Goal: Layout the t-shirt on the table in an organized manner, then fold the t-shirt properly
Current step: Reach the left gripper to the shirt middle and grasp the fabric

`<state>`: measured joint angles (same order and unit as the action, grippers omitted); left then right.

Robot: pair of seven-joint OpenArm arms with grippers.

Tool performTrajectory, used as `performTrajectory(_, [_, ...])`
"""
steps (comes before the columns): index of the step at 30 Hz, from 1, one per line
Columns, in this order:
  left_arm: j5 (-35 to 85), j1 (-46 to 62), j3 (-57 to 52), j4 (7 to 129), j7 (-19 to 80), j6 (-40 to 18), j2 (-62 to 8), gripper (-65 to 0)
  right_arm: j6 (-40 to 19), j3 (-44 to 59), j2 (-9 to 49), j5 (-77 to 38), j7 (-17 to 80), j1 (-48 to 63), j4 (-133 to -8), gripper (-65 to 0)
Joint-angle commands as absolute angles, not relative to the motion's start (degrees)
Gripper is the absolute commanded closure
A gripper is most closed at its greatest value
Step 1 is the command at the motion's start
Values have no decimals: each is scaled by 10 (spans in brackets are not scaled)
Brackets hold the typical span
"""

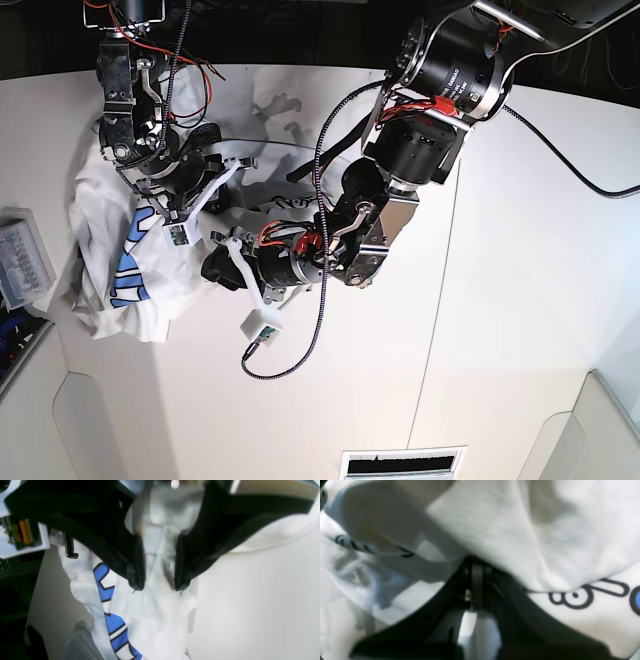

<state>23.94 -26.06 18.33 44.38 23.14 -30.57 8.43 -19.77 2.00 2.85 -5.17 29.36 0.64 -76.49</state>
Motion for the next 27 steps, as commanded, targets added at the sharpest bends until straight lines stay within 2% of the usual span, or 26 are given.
performTrajectory(1, [251, -278, 183, 451, 225, -320, 90, -240, -196, 20, 30, -41, 323, 7, -763, 0])
performTrajectory(3, [251, -278, 183, 452, 221, -324, 90, -226, -196, 20, 30, -41, 323, 7, -763, 0])
performTrajectory(5, [251, -278, 183, 452, 214, -328, 90, -181, -196, 20, 30, -41, 323, 7, -763, 0])
performTrajectory(8, [251, -278, 183, 453, 212, -331, 90, -71, -196, 20, 30, -41, 323, 7, -763, 0])
performTrajectory(10, [251, -278, 183, 457, 208, -354, 90, -4, -196, 20, 30, -41, 323, 7, -763, 0])
performTrajectory(27, [216, -278, 183, 549, 208, -367, 90, 0, -196, 20, 30, -41, 324, 7, -763, 0])
